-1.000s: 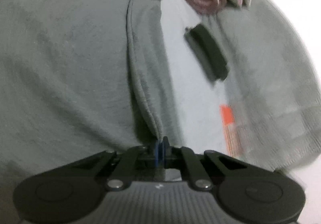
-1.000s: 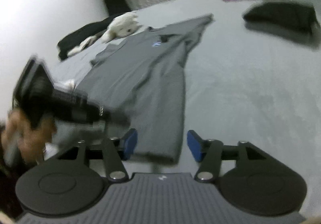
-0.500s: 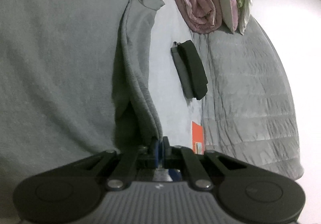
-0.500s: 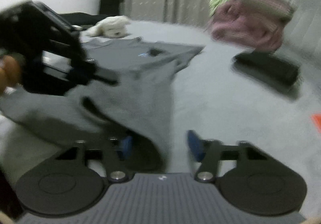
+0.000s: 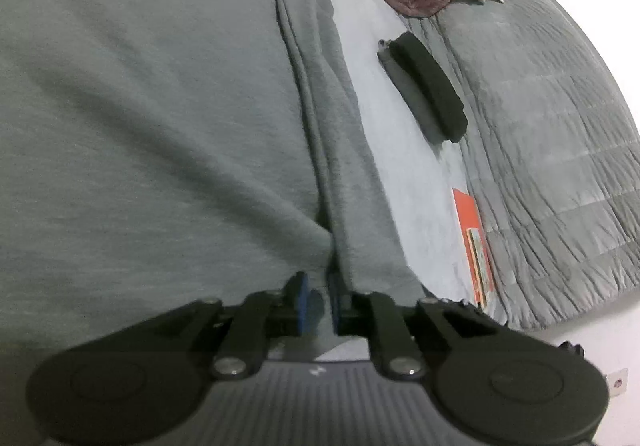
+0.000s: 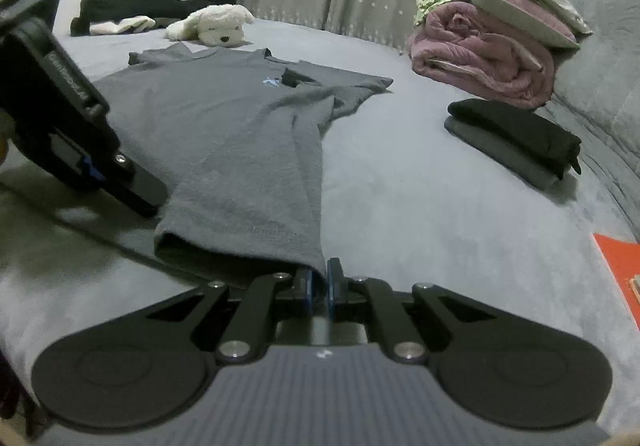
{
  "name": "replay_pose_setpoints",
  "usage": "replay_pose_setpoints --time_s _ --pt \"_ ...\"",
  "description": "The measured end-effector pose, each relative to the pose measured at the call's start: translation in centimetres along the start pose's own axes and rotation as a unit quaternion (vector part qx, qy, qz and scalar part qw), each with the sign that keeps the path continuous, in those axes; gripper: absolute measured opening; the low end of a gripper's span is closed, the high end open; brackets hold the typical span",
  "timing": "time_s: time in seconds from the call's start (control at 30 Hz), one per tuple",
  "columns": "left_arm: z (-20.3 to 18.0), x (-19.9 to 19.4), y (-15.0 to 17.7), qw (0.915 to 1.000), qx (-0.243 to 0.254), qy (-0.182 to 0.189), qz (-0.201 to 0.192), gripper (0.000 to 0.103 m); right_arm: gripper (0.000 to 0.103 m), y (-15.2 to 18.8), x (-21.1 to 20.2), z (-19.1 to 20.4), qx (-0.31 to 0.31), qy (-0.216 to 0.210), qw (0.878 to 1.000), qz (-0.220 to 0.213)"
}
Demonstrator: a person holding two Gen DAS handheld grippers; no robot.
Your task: Fold clothes
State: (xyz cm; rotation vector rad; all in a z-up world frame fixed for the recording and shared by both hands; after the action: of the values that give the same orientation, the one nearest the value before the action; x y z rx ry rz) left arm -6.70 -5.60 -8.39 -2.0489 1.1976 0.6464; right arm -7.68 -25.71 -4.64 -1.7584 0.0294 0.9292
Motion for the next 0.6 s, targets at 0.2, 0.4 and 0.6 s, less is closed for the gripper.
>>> replay_pose_setpoints --time_s 0.2,0.4,0.6 --pt "0.4 -3.7 0.1 0.9899 0.119 -0.054 -0.054 0.045 0.023 0.2 -1.2 0.6 -0.034 -0.002 0.999 0.004" --pt "1.3 -6.6 2.9 0.9459 0.294 -0.113 -0.076 0.048 0.038 -0.3 -3.9 1.6 -0.062 -0.045 0.997 -0.019" --pt "2.3 -7.9 4.7 0.9065 0.393 -0.137 -0.072 0.049 0.039 -1.5 -3.1 6.1 -0.119 -0.156 0.980 -0.018"
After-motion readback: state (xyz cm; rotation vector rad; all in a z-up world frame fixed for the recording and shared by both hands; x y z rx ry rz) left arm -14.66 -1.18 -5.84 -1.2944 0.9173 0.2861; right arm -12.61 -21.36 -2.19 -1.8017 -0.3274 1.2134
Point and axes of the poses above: each gripper's, at about its wrist camera, not at the fingertips, and x roughly the way its jaws point, z to its left, y to its underside, the point moved 4 cm from there along x, roughly the way its jaws point, and after that the axes turned 9 degrees about -y, right-handed, at the moved point
